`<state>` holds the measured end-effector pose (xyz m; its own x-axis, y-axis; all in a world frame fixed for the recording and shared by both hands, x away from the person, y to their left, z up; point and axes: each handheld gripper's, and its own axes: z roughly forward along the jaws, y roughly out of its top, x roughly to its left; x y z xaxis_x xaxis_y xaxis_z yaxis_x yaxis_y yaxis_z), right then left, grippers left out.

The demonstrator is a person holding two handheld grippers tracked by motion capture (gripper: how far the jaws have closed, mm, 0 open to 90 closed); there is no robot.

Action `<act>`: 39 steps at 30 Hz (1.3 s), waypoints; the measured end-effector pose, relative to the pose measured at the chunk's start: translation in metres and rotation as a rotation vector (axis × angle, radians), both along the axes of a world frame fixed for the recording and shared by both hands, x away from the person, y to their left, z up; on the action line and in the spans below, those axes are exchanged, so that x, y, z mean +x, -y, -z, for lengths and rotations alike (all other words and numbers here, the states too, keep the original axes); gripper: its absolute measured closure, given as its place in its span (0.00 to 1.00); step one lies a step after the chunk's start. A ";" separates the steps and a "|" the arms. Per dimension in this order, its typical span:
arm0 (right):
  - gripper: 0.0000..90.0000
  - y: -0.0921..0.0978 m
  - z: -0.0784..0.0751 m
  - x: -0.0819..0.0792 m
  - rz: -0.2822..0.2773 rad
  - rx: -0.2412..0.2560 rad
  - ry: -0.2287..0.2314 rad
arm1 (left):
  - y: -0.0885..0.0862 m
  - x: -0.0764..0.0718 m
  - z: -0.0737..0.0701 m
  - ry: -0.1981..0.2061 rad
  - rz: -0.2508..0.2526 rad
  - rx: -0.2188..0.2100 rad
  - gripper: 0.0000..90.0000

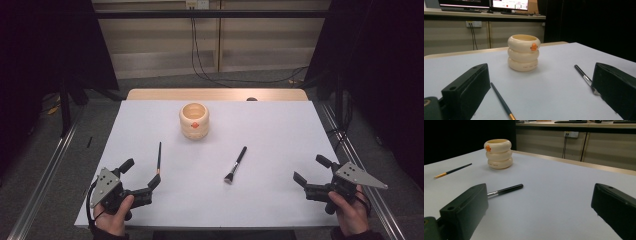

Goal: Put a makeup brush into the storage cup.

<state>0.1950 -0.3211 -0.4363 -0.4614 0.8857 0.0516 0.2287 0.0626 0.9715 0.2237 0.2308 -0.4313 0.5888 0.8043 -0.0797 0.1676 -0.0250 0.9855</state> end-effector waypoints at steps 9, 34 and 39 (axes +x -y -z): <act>0.01 0.001 0.000 0.000 -0.003 0.004 -0.002 | 0.001 0.001 0.000 -0.008 -0.003 -0.005 0.02; 0.01 -0.002 -0.001 -0.001 -0.011 0.007 0.007 | 0.013 0.010 -0.021 -0.010 0.033 -0.014 0.02; 0.01 -0.003 -0.001 -0.001 -0.021 0.005 0.005 | 0.014 0.020 -0.023 -0.026 0.056 -0.030 0.02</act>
<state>0.1938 -0.3186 -0.4358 -0.4802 0.8755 0.0536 0.2225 0.0625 0.9729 0.2438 0.2164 -0.4086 0.6302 0.7673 -0.1187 0.1921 -0.0060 0.9814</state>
